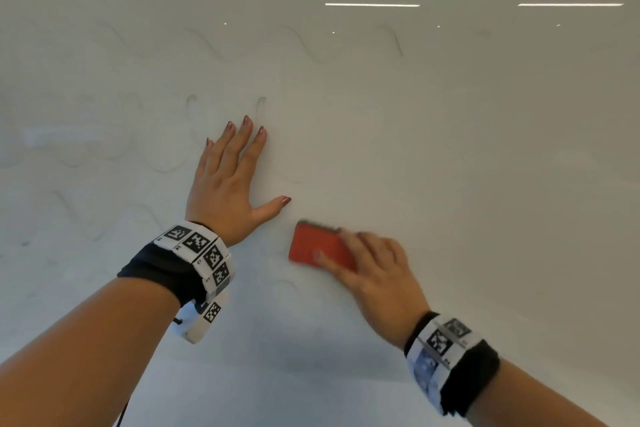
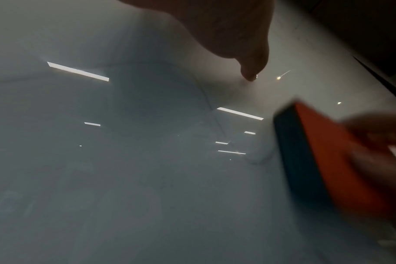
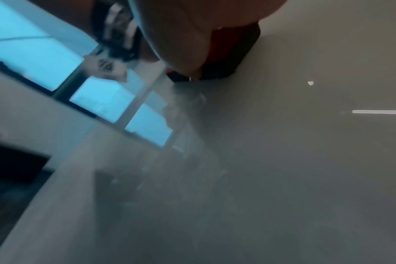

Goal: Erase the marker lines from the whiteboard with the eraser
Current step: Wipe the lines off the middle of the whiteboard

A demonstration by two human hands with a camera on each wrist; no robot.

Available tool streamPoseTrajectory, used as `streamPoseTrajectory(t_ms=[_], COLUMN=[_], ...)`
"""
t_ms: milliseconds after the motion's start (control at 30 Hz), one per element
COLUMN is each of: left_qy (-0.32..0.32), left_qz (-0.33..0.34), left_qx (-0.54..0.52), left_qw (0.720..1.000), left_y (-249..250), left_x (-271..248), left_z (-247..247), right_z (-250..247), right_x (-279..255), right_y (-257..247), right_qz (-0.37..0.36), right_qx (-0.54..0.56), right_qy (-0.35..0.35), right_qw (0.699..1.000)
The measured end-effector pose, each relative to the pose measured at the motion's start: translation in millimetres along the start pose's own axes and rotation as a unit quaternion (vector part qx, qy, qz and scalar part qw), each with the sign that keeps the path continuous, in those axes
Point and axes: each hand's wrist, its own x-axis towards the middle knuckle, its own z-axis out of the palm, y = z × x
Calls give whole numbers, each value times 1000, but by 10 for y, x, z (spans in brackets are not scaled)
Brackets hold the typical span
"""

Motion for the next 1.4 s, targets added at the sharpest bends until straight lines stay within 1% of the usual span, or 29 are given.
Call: streamPoseTrajectory(t_ms=[67, 133, 167, 200, 233, 267, 333, 367, 433, 500, 567, 633, 667, 700, 733, 800, 867, 900, 933, 967, 1000, 1067, 1133, 1167, 1233, 1300, 1333, 1400], left_qy=[1, 0, 0, 0, 2, 4, 11, 13, 12, 10, 9, 8, 8, 9, 12, 24, 40, 47, 50, 50, 45, 32, 27, 28, 31, 33, 33, 37], left_qz=[2, 4, 6, 7, 8, 11, 15, 17, 24, 34, 42, 44, 47, 50, 55, 66, 67, 62, 55, 46, 40, 36, 38, 39, 37, 38, 38, 38], left_qx=[0, -1, -2, -3, -4, -6, -7, -5, 0, 9, 16, 17, 17, 14, 10, 1, -7, -9, -10, -8, -5, 1, 0, -1, -1, 1, 1, 0], left_qw=[1000, 1000, 1000, 1000, 1000, 1000, 1000, 1000, 1000, 999, 999, 999, 999, 999, 998, 998, 997, 997, 997, 998, 998, 999, 999, 999, 999, 999, 999, 999], left_y=[-3, -6, -13, -20, -25, -30, -41, -43, -41, -50, -61, -59, -60, -67, -80, -122, -193, -245, -298, -357, -409, -486, -522, -522, -523, -528, -530, -531], left_x=[0, -5, -5, -4, -4, -3, -2, -1, 1, 1, -1, -1, 2, 3, 8, 33, 75, 102, 130, 160, 184, 212, 220, 221, 222, 224, 222, 223], left_z=[5, 2, 3, 5, 10, 17, 23, 24, 22, 10, -2, -5, -9, -17, -27, -59, -109, -139, -167, -194, -213, -225, -210, -202, -192, -183, -177, -162], right_z=[79, 125, 137, 138, 133, 119, 37, -19, -163, -348, -522, -605, -604, -576, -524, -387, -305, -305, -324, -350, -388, -511, -660, -723, -785, -764, -740, -682], right_x=[-181, -329, -357, -348, -313, -250, -37, 85, 340, 600, 824, 972, 1020, 1057, 1071, 1009, 863, 796, 743, 714, 710, 796, 981, 1085, 1289, 1450, 1508, 1587], right_y=[-184, -265, -261, -232, -185, -137, -27, 35, 189, 365, 514, 575, 543, 479, 393, 226, 169, 204, 267, 346, 437, 657, 843, 904, 940, 855, 782, 617], right_qz=[-97, -173, -199, -215, -214, -191, -107, -63, 19, 122, 235, 307, 321, 312, 282, 175, 73, 41, 24, 26, 48, 143, 255, 299, 359, 373, 360, 311], right_qx=[5, -4, -9, -14, -19, -20, -20, -25, -41, -49, -32, -17, -17, -17, -20, -38, -55, -58, -62, -67, -72, -73, -65, -60, -57, -63, -65, -69], right_qy=[-79, -152, -171, -177, -169, -147, -81, -47, 6, 45, 77, 97, 102, 103, 97, 70, 34, 20, 12, 10, 18, 66, 114, 126, 137, 139, 136, 123], right_qw=[992, 973, 965, 960, 962, 970, 991, 997, 999, 990, 969, 947, 942, 944, 954, 981, 995, 997, 998, 997, 996, 985, 958, 944, 922, 915, 921, 940])
